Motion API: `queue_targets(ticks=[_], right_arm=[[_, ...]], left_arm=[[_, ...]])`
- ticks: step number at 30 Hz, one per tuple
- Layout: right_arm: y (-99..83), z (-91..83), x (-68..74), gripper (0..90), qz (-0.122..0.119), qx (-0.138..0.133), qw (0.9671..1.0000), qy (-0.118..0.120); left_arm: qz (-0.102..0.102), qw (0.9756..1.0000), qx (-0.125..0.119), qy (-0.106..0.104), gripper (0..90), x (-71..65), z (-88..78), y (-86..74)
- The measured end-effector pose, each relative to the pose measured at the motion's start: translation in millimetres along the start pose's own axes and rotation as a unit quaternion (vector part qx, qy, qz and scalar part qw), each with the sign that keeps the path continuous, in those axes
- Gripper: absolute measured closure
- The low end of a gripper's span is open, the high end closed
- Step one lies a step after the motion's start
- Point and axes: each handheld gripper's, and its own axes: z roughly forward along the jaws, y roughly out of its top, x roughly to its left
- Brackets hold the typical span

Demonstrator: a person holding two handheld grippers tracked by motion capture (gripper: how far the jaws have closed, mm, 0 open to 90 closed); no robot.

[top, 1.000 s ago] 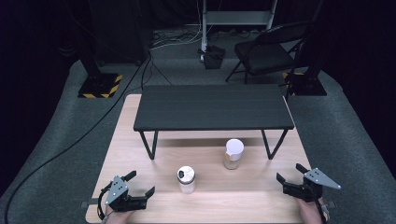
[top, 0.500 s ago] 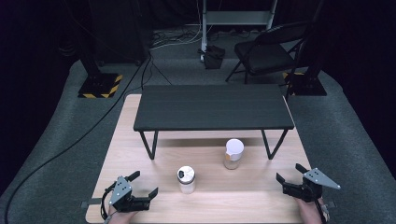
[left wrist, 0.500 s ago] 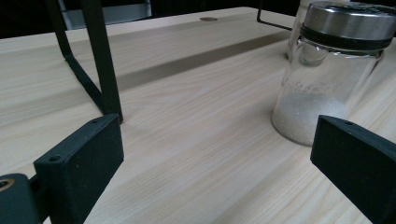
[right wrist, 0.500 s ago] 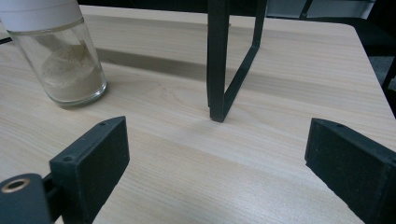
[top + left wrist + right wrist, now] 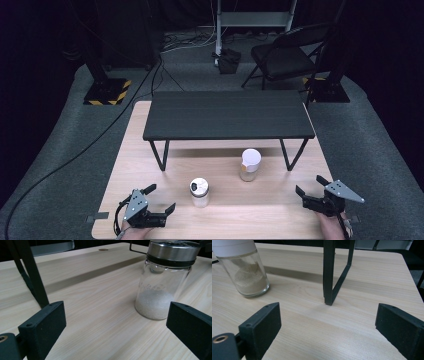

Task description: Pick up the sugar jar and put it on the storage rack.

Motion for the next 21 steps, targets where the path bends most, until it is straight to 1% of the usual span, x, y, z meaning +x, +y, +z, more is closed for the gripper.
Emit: queue_targets(ticks=[13, 21], right_arm=[[0.5, 0.6, 0.8, 5.8, -0.003, 0.001, 1.0, 0.001], [0.5, 0.6, 1.2, 5.9, -0.004, 0.001, 1.0, 0.001]], left_arm=[[0.0, 0.9999, 0.005, -0.013, 2.4, -0.9, 6.6, 2.7], [0.005, 0.9997, 0.01, -0.023, 2.4, -2.8, 12.9, 6.3]])
